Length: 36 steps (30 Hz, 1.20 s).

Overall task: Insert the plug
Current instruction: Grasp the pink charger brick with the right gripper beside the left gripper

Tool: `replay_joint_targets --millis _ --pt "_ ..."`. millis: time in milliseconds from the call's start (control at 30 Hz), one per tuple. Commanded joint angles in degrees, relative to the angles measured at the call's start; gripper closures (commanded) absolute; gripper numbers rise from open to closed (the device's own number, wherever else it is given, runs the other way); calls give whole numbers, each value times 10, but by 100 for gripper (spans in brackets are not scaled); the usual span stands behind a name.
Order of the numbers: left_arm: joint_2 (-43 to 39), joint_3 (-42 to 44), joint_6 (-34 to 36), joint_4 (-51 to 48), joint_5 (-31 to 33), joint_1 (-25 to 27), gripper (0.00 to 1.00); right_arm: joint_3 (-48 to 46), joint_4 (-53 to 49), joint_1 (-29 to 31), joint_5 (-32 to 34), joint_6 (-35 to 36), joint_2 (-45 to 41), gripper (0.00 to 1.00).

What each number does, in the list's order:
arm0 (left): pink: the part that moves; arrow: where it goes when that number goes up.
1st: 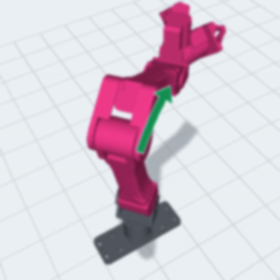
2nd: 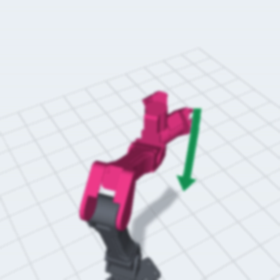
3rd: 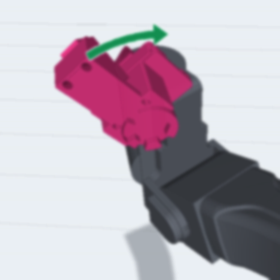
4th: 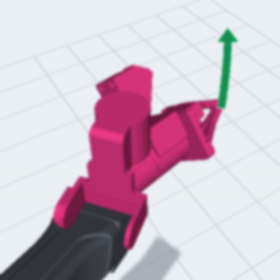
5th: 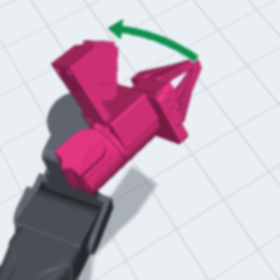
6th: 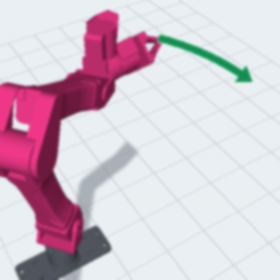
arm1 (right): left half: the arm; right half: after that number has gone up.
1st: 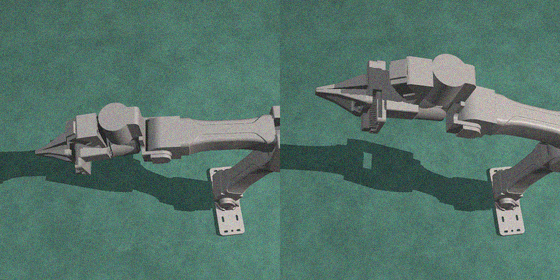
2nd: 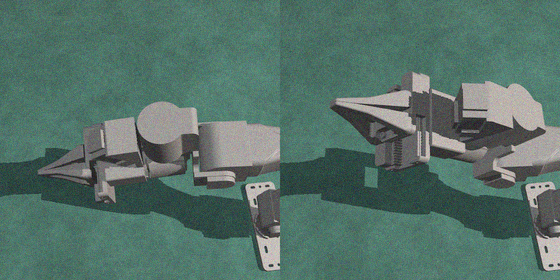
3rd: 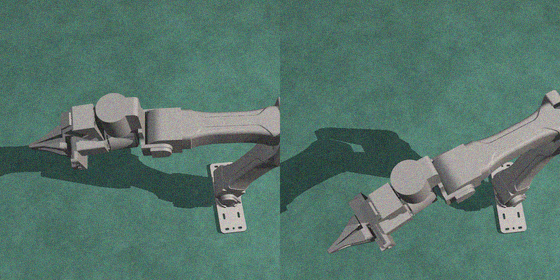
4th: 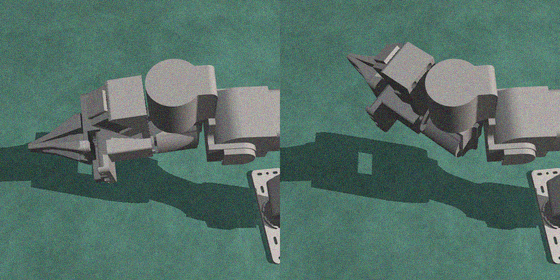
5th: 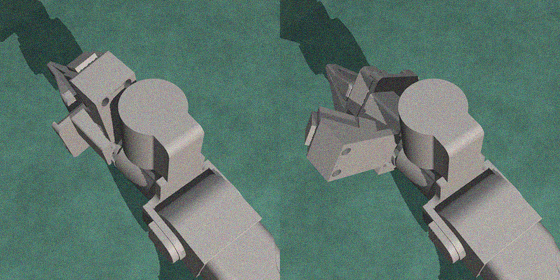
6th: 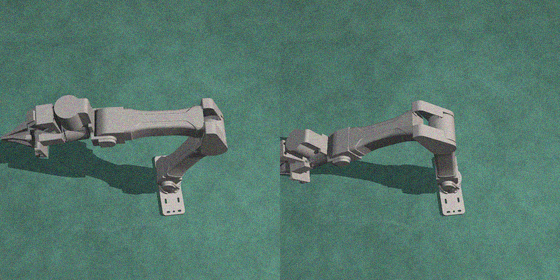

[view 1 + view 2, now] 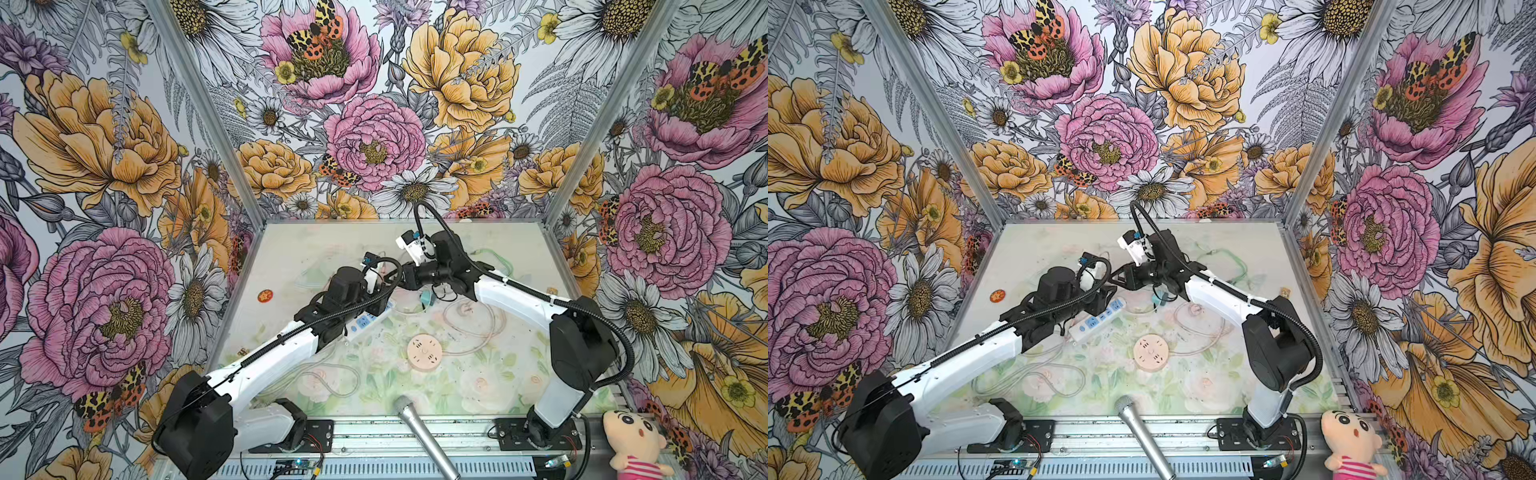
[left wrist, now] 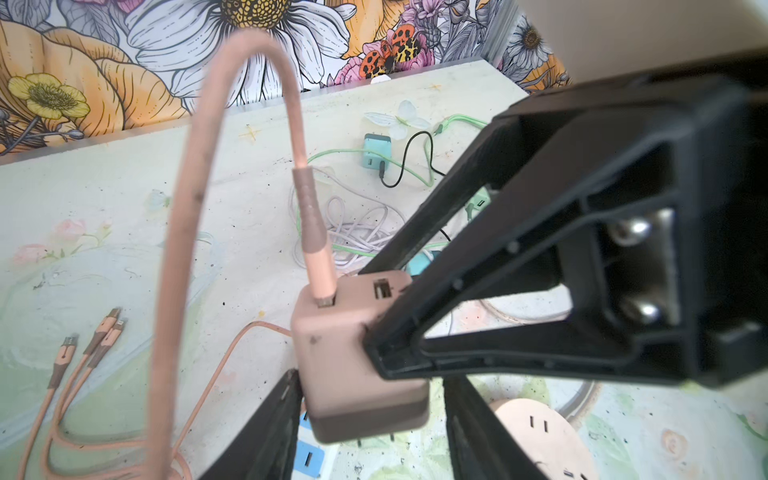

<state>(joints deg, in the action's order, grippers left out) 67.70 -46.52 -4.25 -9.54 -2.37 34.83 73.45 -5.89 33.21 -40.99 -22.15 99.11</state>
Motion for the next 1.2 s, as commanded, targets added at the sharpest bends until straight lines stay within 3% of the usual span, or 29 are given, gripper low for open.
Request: replay_joint_targets --millis 0,167,300,400,700,1000,1167 --pt "-48 -24 23 -70 -76 -19 41 4 6 -16 -31 52 -23 100" --pt "-89 -13 12 -88 -210 -70 38 21 5 -41 -106 87 -25 100" --pt "-68 -29 -1 -76 -359 -129 39 22 4 -56 -173 142 -42 100" --pt "-41 -68 21 -106 -410 -154 40 23 4 -66 -205 164 -54 100" --pt "60 -245 154 -264 -476 -170 44 41 2 -70 -239 180 -41 100" --pt "117 -283 195 -301 -453 -175 52 43 -1 -70 -250 199 -37 100" --pt "130 -285 212 -300 -474 -185 53 46 0 -71 -265 198 -33 100"
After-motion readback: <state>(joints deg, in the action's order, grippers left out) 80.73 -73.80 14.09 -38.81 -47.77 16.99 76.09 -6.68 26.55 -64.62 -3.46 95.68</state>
